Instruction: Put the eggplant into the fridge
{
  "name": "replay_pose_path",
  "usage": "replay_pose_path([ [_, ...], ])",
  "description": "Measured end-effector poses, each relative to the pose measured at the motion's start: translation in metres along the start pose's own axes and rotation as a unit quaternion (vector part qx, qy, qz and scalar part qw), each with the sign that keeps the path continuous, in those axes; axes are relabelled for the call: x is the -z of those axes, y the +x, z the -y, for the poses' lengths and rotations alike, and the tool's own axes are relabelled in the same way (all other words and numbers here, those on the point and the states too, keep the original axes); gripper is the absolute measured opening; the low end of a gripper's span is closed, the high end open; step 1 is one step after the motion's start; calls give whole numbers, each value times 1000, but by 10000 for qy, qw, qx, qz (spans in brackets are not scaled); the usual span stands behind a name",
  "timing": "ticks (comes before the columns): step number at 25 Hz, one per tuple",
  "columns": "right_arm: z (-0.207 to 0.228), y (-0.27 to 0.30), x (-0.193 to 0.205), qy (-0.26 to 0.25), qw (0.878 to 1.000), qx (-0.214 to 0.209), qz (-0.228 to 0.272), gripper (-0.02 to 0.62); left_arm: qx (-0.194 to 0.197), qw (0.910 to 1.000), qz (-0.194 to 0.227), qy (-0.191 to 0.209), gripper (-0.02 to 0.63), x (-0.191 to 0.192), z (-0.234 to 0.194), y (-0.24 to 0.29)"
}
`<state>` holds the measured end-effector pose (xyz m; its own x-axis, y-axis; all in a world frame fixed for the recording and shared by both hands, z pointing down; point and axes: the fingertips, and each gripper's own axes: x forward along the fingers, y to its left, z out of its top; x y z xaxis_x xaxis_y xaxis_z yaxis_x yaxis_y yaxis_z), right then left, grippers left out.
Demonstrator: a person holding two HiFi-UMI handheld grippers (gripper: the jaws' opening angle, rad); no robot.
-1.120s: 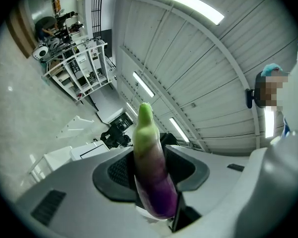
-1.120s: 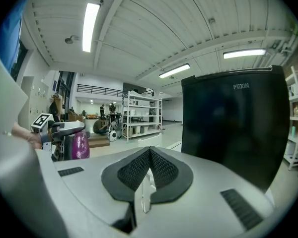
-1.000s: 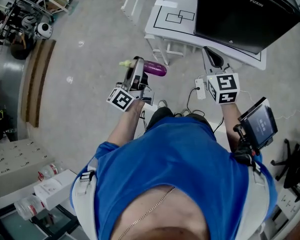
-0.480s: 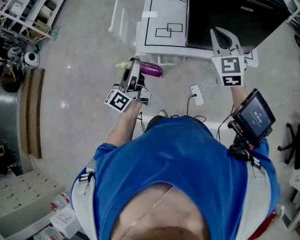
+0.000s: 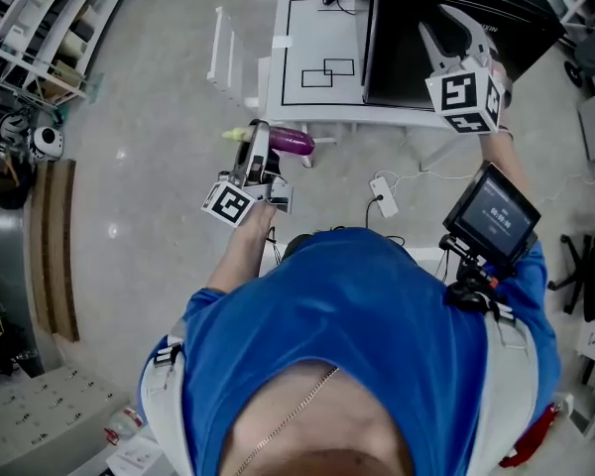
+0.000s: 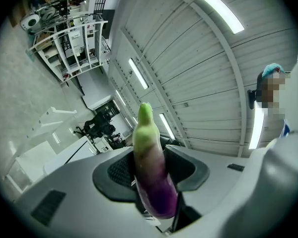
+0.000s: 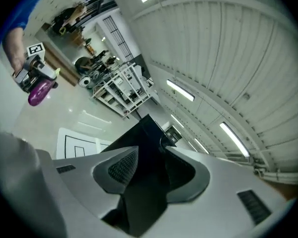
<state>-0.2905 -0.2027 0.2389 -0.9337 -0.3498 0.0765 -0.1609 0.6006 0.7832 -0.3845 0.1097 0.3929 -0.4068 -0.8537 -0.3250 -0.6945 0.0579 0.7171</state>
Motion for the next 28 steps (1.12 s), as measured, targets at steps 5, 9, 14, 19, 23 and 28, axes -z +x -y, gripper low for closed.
replay_pose_path([
  [5, 3, 23, -3, -768, 9956, -303, -445, 219, 118, 9999, -9, 23, 190, -9, -5, 2],
  [9, -3, 33, 5, -1075, 9890, -632, -798, 219, 102, 9999, -37, -28, 190, -10, -10, -2],
  [14, -10, 36, 13, -1627, 9785, -629, -1097, 219, 120, 9998, -118, -92, 190, -9, -14, -4],
  [19, -13, 22, 14, -1976, 9712, -520, -1227, 219, 185, 9993, -240, -208, 190, -6, -16, -2],
  [23, -18, -4, 12, -2081, 9699, -415, -1191, 219, 331, 9983, -420, -229, 190, 1, -13, 4],
  [28, -21, -51, 8, -2198, 9684, -331, -1132, 219, 509, 9959, -668, -328, 190, 12, 0, 14],
])
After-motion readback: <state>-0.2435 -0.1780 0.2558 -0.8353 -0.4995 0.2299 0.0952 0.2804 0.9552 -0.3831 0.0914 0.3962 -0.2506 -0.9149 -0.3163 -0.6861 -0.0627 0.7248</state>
